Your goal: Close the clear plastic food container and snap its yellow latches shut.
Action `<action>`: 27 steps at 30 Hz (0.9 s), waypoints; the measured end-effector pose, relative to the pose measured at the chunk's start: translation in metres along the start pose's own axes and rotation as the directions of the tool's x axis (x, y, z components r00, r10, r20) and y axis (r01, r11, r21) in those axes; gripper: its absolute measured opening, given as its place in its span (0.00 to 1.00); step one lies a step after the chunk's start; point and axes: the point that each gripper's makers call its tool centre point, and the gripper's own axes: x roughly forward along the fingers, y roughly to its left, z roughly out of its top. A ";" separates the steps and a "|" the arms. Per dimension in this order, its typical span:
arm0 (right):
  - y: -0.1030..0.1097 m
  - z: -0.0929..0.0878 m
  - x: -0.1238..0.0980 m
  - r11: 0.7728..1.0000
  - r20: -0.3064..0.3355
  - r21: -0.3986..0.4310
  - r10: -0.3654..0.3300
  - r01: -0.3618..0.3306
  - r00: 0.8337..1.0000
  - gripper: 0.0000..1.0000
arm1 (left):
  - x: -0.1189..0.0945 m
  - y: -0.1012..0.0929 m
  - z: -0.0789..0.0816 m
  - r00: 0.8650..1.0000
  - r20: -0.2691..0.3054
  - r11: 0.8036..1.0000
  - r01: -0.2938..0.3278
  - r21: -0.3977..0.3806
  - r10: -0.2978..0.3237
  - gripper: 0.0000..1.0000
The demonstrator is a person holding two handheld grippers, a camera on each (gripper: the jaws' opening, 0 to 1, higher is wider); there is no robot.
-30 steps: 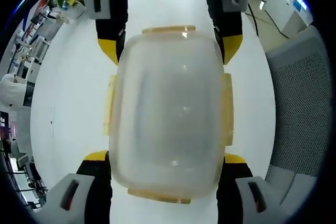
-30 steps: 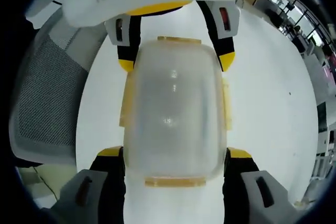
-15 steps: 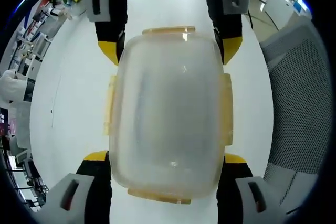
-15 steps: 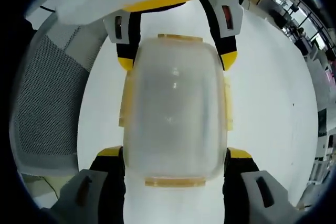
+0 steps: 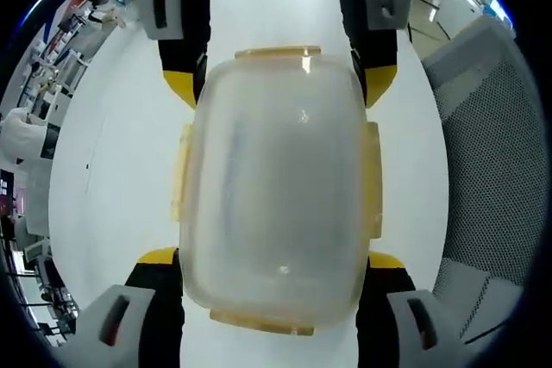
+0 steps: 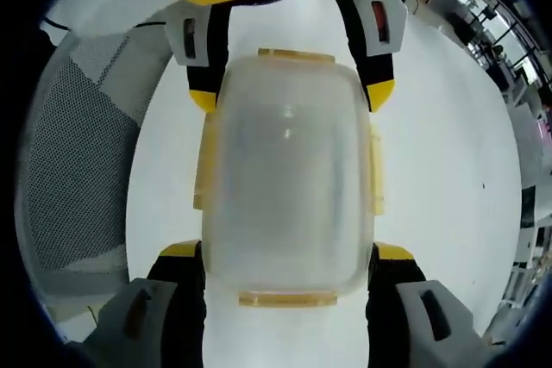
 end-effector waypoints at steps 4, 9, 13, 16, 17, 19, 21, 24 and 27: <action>-0.004 0.006 0.002 1.000 -0.003 0.006 -0.001 0.001 1.000 0.74 | 0.000 0.005 -0.006 1.000 0.004 1.000 0.002 0.005 -0.002 0.80; -0.010 0.012 0.004 1.000 0.006 0.019 -0.004 0.004 1.000 0.74 | -0.001 0.013 -0.013 1.000 0.015 1.000 0.005 0.013 -0.005 0.80; -0.016 0.017 0.005 1.000 -0.004 0.023 -0.005 0.005 1.000 0.74 | 0.000 0.019 -0.017 1.000 0.014 1.000 0.006 0.020 -0.007 0.80; -0.021 0.019 0.007 1.000 -0.008 0.030 -0.005 0.005 1.000 0.74 | 0.000 0.023 -0.019 1.000 0.014 1.000 0.008 0.025 -0.008 0.80; -0.023 0.020 0.007 0.999 -0.009 0.034 -0.006 0.006 1.000 0.74 | 0.000 0.025 -0.020 1.000 0.014 1.000 0.008 0.027 -0.009 0.80; -0.026 0.022 0.008 0.999 -0.011 0.038 -0.007 0.007 1.000 0.74 | 0.001 0.030 -0.022 1.000 0.014 0.999 0.009 0.031 -0.009 0.80; -0.030 0.023 0.009 0.999 -0.011 0.043 -0.007 0.007 1.000 0.75 | 0.001 0.034 -0.024 1.000 0.015 0.999 0.011 0.035 -0.011 0.80; -0.035 0.025 0.009 0.999 -0.008 0.053 -0.011 0.011 1.000 0.75 | 0.002 0.040 -0.025 1.000 0.014 0.999 0.014 0.046 -0.014 0.80; -0.037 0.025 0.009 0.998 0.004 0.059 -0.015 0.014 1.000 0.75 | 0.002 0.043 -0.025 1.000 0.015 0.998 0.016 0.053 -0.017 0.81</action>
